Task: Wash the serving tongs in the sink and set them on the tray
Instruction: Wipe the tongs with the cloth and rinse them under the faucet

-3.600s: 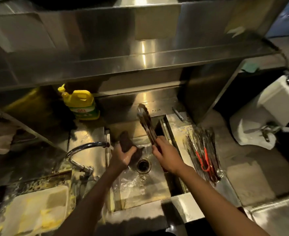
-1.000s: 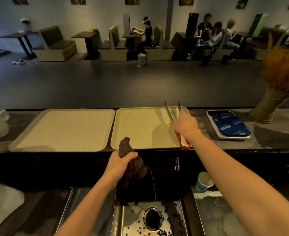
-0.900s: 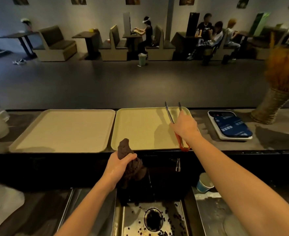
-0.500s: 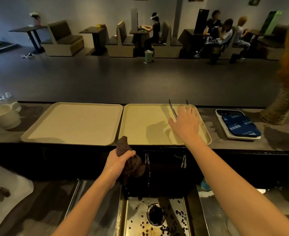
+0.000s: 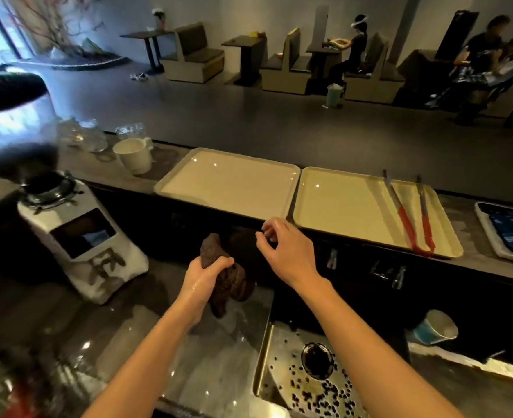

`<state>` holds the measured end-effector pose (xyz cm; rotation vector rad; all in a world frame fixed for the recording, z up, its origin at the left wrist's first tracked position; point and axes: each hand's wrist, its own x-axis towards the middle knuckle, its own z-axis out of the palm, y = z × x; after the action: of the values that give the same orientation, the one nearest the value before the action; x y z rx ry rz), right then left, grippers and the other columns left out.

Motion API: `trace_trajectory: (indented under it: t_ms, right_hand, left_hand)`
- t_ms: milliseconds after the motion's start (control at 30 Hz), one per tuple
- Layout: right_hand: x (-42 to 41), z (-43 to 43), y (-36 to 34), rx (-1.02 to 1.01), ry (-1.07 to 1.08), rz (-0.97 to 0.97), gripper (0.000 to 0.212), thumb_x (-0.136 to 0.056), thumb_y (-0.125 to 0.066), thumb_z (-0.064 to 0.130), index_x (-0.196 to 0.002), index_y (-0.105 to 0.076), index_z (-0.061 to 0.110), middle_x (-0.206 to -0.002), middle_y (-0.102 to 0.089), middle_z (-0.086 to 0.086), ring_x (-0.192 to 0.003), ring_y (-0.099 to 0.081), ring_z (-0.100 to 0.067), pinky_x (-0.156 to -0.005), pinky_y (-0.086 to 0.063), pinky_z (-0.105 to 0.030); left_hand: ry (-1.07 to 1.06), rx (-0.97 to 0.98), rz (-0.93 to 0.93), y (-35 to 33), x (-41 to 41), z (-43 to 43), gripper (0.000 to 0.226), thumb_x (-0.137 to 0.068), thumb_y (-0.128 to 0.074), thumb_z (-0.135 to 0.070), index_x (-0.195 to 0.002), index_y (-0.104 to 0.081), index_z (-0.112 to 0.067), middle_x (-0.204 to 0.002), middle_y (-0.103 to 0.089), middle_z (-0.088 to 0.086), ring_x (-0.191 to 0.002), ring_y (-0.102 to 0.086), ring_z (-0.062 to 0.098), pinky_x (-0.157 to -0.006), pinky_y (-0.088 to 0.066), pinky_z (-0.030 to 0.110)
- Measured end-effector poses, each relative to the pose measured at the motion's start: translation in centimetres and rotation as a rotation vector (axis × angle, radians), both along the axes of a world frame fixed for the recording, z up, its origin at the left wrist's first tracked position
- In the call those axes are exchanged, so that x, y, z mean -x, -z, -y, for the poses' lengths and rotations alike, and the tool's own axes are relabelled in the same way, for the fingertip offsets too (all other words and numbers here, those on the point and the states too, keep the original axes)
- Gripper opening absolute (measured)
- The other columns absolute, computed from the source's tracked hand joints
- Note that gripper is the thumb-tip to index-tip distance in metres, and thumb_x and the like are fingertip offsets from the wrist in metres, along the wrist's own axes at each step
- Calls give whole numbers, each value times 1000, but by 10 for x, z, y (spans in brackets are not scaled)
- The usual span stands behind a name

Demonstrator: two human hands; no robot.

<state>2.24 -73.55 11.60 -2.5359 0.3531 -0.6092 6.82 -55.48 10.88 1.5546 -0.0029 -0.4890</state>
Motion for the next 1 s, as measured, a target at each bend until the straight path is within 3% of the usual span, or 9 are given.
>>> trace_trajectory:
  t_ms: [67, 133, 267, 400, 533, 667, 833, 900, 1000]
  right_hand:
    - [-8, -35, 2, -16, -75, 7, 17, -95, -55, 44, -103, -58, 29, -96, -61, 14, -85, -57, -3, -68, -47, -25]
    - [-16, -72, 3, -27, -142, 12, 17, -94, -56, 44, -103, -58, 29, -96, -62, 13, -85, -58, -4, -68, -48, -26]
    - [-31, -156, 10, -53, -290, 10, 16, -94, -58, 42, -102, -59, 28, -95, -63, 11, -83, -59, -6, -67, -48, -27]
    - [-39, -239, 18, -69, -410, 1, 15, -94, -58, 41, -99, -59, 27, -94, -63, 10, -88, -61, -10, -68, -49, -33]
    - [-40, -320, 27, -73, -514, -66, 17, -94, -57, 43, -101, -59, 28, -97, -63, 13, -89, -60, -8, -68, -43, -29]
    - [-36, -384, 44, -61, -595, -140, 18, -93, -57, 45, -99, -57, 28, -95, -63, 12, -85, -61, -9, -68, -51, -34]
    - [-35, -446, 72, -46, -641, -269, 18, -93, -55, 46, -99, -57, 28, -97, -64, 10, -86, -62, -13, -70, -49, -34]
    - [-35, -462, 87, -49, -659, -321, 17, -93, -55, 45, -99, -57, 29, -99, -63, 9, -88, -62, -15, -73, -51, -37]
    - [-38, -481, 108, -5, -669, -419, 23, -92, -54, 44, -105, -56, 25, -109, -62, 0, -97, -63, -26, -76, -51, -39]
  left_hand:
    - [-58, 15, -22, 4, -1, -34, 7, -84, -71, -19, -90, -70, -15, -83, -75, 7, -84, -72, 25, -80, -58, 41]
    - [-102, 19, -28, 3, -1, -70, 5, -84, -69, -16, -85, -66, -13, -78, -71, 9, -77, -68, 27, -69, -55, 35]
    - [-225, 96, -118, 9, 6, -152, 22, -70, -69, -21, -87, -59, -10, -80, -63, 15, -75, -62, 32, -67, -49, 37]
    - [-319, 179, -161, 23, 18, -235, 50, -60, -67, -23, -104, -58, 0, -83, -60, 19, -70, -61, 29, -56, -52, 32]
    - [-454, 276, -237, 40, 35, -311, 37, -65, -60, -19, -94, -63, 4, -79, -61, 21, -66, -58, 31, -58, -49, 33]
    - [-566, 324, -281, 60, 52, -372, 28, -82, -44, -12, -90, -63, 6, -70, -65, 18, -61, -62, 28, -62, -50, 35]
    - [-721, 366, -394, 86, 69, -429, 26, -89, -37, -12, -92, -55, 6, -61, -55, 15, -37, -52, 23, -37, -44, 24]
    - [-741, 367, -392, 96, 73, -441, 25, -92, -41, -14, -93, -56, 6, -68, -54, 16, -40, -54, 23, -38, -46, 25]
    - [-823, 411, -423, 118, 76, -457, 26, -93, -55, -15, -113, -58, 2, -78, -67, 15, -54, -68, 20, -45, -54, 29]
